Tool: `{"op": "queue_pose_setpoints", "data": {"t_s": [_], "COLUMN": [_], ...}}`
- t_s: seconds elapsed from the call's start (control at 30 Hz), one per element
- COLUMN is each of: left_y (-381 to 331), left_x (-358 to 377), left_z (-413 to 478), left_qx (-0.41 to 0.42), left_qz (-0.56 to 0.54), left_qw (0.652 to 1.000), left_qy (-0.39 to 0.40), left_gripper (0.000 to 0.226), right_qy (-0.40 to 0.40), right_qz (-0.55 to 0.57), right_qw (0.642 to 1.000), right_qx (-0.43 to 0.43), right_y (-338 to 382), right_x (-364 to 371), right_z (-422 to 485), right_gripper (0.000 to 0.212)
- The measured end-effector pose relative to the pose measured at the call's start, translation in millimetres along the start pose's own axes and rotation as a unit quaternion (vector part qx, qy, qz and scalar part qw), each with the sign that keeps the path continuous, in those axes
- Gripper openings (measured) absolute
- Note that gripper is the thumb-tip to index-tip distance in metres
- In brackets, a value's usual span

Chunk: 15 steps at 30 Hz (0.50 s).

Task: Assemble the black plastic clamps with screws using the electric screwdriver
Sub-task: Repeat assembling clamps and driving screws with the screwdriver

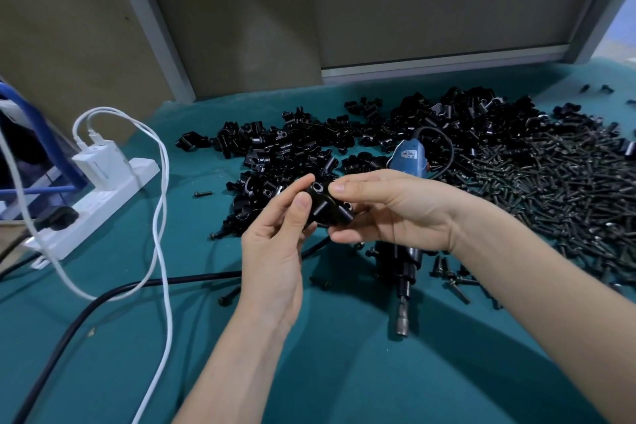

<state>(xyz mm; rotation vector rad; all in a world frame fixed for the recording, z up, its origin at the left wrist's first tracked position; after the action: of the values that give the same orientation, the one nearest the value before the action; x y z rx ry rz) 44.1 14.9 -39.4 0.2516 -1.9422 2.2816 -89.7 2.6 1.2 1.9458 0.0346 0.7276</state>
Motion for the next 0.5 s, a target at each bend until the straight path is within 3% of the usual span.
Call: {"op": "queue_pose_setpoints", "data": {"t_s": [0.13, 0.3, 0.5], "left_y": [1.5, 2.5, 5.7], "left_x": [0.9, -0.9, -3.9], "left_z": [-0.5, 0.6, 1.8], "left_qx": [-0.011, -0.008, 0.002], "left_qz": [0.0, -0.002, 0.013], "left_qw": [1.0, 1.0, 0.999], "left_qy": [-0.003, -0.01, -0.033], "left_gripper": [0.024, 0.023, 0.03], "right_qy": [-0.013, -0.014, -0.028], "right_qz": [0.014, 0.015, -0.05], "right_qw": [1.0, 1.0, 0.987], "right_qx": [-0.001, -0.02, -0.151], "right_y": [-0.3, -1.3, -1.8], "right_x": [-1.1, -0.5, 1.0], "right_z": [-0.3, 1.3, 6.2], "right_gripper": [0.022, 0.028, 0.029]}}
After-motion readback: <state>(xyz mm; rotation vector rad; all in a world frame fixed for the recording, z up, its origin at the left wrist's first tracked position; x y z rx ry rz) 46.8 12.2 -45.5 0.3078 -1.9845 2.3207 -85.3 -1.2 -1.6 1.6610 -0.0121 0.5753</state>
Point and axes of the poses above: each hand's wrist, its own z-axis towards the middle knuckle, its own x-axis out of the palm, y = z × x, the point moved 4 cm from there along z, towards the middle knuckle, and after that the axes turned 9 degrees about z, right-handed, at the moved point
